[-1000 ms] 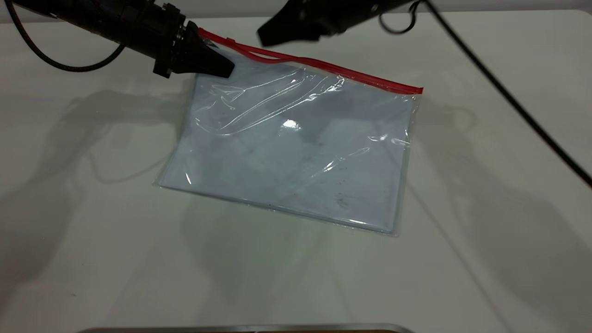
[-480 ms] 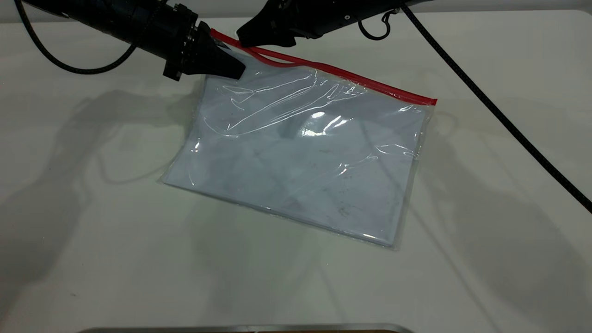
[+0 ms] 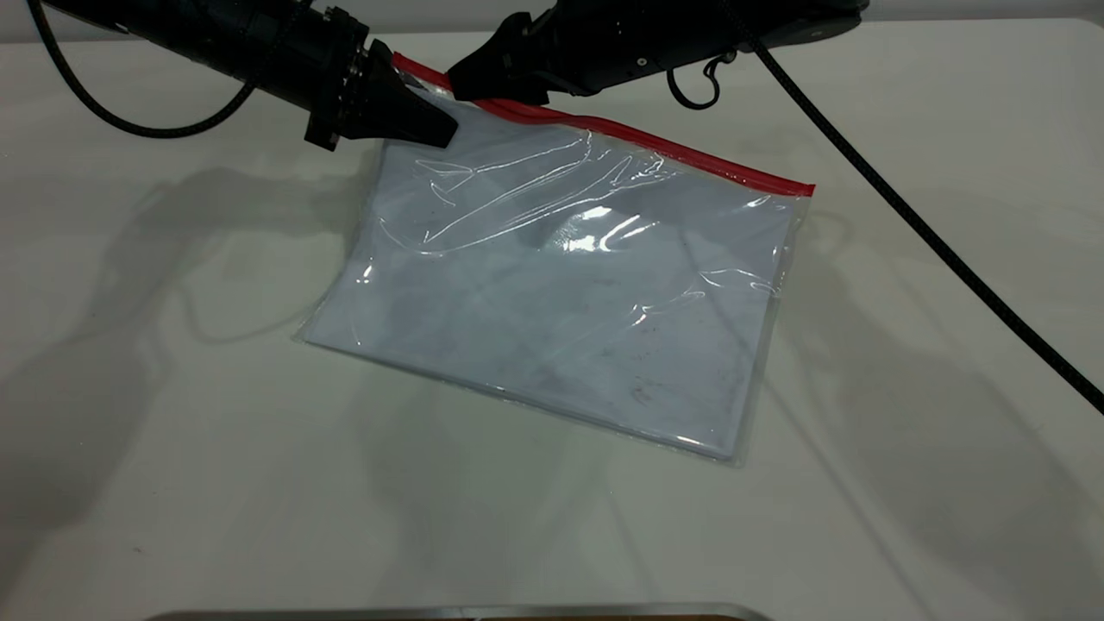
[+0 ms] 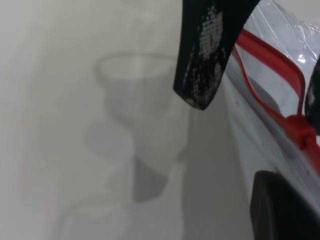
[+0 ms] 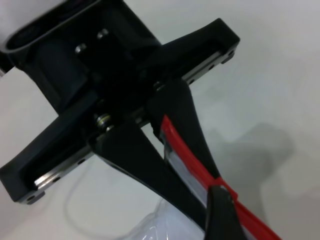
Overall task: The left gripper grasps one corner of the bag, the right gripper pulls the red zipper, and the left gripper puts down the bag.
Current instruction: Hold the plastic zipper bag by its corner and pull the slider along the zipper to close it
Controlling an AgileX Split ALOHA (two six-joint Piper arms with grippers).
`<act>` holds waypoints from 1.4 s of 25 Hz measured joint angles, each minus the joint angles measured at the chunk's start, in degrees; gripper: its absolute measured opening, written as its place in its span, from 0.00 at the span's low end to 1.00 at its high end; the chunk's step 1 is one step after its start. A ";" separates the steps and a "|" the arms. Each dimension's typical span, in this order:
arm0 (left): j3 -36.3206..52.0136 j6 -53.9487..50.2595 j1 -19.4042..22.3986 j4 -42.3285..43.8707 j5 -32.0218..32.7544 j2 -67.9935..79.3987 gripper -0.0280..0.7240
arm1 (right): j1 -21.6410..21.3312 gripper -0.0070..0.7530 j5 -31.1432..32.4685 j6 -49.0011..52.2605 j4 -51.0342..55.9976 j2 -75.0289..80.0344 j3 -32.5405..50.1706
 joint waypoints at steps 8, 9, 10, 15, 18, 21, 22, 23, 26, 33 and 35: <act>0.00 -1.07 0.00 0.00 -0.24 0.00 0.11 | 1.02 0.66 -1.33 -1.15 0.50 0.00 0.00; 0.00 -1.09 0.00 0.00 -0.24 0.00 0.11 | 1.09 0.66 -1.27 -1.31 0.50 0.00 0.00; 0.00 -1.16 0.00 0.00 -0.24 0.00 0.11 | 1.09 0.66 -1.10 -1.39 0.55 0.00 0.00; 0.00 -1.23 0.00 0.00 -0.24 0.00 0.11 | 1.09 0.65 -0.82 -1.55 0.61 0.17 0.00; 0.00 -1.22 0.00 0.00 -0.30 0.00 0.11 | 1.09 0.60 -0.51 -1.55 0.61 0.29 0.00; 0.00 -1.42 0.00 0.00 -0.36 0.00 0.11 | 1.10 0.49 0.37 -1.55 0.66 0.29 0.00; 0.00 -1.47 0.00 0.00 -0.36 0.00 0.11 | 1.10 0.44 0.59 -1.55 0.66 0.29 0.00; 0.00 -1.47 0.00 0.00 -0.36 0.00 0.11 | 1.10 0.40 0.72 -1.55 0.66 0.29 0.00; 0.00 -1.47 -0.06 0.00 -0.40 0.00 0.11 | 1.10 0.28 0.92 -1.58 0.66 0.29 0.00; 0.00 -1.57 -0.07 -0.06 -0.40 0.00 0.11 | 1.10 0.07 1.20 -2.00 0.56 0.33 0.00; 0.00 -1.57 -0.07 -0.06 -0.40 0.00 0.11 | 1.10 0.06 1.20 -2.41 0.49 0.33 0.00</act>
